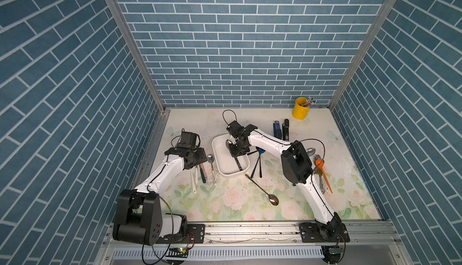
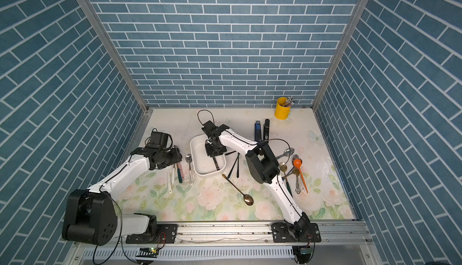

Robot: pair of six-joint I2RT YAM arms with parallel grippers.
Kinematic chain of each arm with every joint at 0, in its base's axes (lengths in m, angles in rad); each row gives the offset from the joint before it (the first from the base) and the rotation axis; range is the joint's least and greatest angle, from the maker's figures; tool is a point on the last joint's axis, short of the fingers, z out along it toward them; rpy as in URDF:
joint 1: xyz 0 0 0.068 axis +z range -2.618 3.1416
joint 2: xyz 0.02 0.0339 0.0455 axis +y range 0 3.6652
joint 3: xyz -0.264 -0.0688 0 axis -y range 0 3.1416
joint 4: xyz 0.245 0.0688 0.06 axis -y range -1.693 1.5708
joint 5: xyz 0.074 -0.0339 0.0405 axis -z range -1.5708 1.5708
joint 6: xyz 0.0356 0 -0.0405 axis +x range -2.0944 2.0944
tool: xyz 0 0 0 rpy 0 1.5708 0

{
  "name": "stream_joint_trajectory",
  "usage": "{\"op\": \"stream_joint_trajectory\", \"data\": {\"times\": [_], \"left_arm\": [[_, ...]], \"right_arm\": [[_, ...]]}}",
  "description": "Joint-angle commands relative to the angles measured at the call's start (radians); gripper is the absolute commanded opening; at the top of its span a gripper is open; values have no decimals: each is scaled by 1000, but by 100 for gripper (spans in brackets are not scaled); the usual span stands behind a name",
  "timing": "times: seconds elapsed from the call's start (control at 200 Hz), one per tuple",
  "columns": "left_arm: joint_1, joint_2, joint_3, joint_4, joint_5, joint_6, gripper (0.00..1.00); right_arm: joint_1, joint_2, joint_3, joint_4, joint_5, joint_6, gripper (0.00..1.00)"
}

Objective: Put the spoon into the storage box
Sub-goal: Place the spoon in the storage box, then pick up the spoon from the center of the board.

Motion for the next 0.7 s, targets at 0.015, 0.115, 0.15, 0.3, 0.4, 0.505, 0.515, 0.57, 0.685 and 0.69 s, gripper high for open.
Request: {"op": "stream_joint_trajectory", "data": {"times": [0.015,0.115,0.15,0.3,0.4,0.505,0.515,0.57,0.685,0.69], "left_arm": [[-35,35,44,-21,-20,26,61],[-64,67,83,-32,-29,39,62],[-74,80,97,-38,-35,44,62],[-105,123,151,-57,-53,70,62],[-117,146,171,-54,-50,81,63],[-125,168,183,-58,-45,92,63],[-125,168,184,-57,-45,93,63],[-125,172,185,-57,-43,95,63],[-125,169,182,-54,-38,95,64],[-125,169,182,-53,-37,95,64]], "right_arm": [[8,-55,26,-18,42,16,35],[6,-106,22,-23,88,22,40],[7,-126,17,-28,104,24,41],[-2,-261,-71,-20,164,44,42],[-16,-347,-152,-9,187,60,42],[-46,-423,-257,-1,190,75,41],[-49,-428,-270,0,189,77,40],[-71,-463,-341,17,181,90,38],[-110,-516,-473,70,141,115,37],[-111,-517,-477,72,140,115,37]]}}
